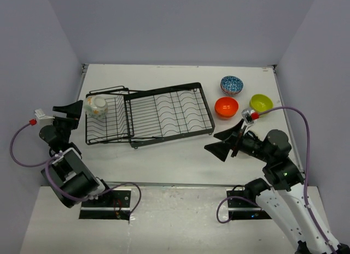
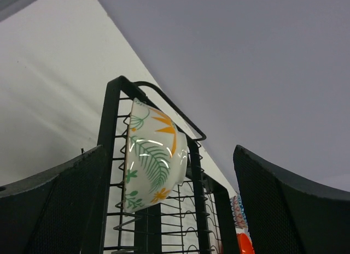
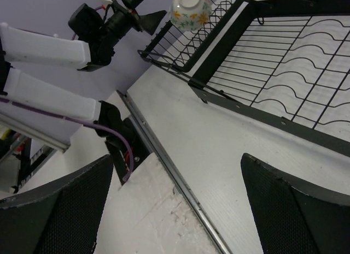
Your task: Unload the bowls from the dish rack
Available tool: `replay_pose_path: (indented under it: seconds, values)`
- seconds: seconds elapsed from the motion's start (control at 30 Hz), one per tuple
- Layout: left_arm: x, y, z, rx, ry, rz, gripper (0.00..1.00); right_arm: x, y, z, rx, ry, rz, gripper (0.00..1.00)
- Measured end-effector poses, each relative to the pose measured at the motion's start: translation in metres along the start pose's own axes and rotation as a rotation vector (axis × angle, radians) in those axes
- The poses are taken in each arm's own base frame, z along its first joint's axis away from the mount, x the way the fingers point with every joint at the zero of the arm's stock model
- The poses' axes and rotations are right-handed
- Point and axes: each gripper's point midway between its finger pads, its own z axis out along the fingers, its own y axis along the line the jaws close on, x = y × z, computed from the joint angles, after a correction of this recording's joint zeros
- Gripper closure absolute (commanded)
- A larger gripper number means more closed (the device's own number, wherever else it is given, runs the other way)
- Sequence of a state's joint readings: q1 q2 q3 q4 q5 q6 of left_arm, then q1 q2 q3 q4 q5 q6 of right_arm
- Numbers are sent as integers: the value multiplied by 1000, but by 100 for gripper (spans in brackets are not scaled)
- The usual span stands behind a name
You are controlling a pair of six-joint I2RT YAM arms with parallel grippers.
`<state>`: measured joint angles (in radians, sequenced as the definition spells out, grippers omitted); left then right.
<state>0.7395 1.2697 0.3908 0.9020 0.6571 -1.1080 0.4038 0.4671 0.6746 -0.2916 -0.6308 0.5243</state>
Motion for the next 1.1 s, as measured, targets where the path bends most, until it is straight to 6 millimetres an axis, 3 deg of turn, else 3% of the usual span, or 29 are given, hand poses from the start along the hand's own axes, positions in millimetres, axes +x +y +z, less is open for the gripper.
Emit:
replay_pose_path:
  seconds: [0.1,0.4,0.73,1.1]
  values:
    - [6,11,3,-16,25,-38,2,3,1,2,-21,8,0,1]
    - [0,0,7,45,13,-35,3,12,2,4,-53,48,11,1]
    - [4,14,12,23,26,-56,4,13,7,3,-81,56,4,1]
    - [22,23,26,29,81,-103,4,13,6,3,-80,58,-3,1]
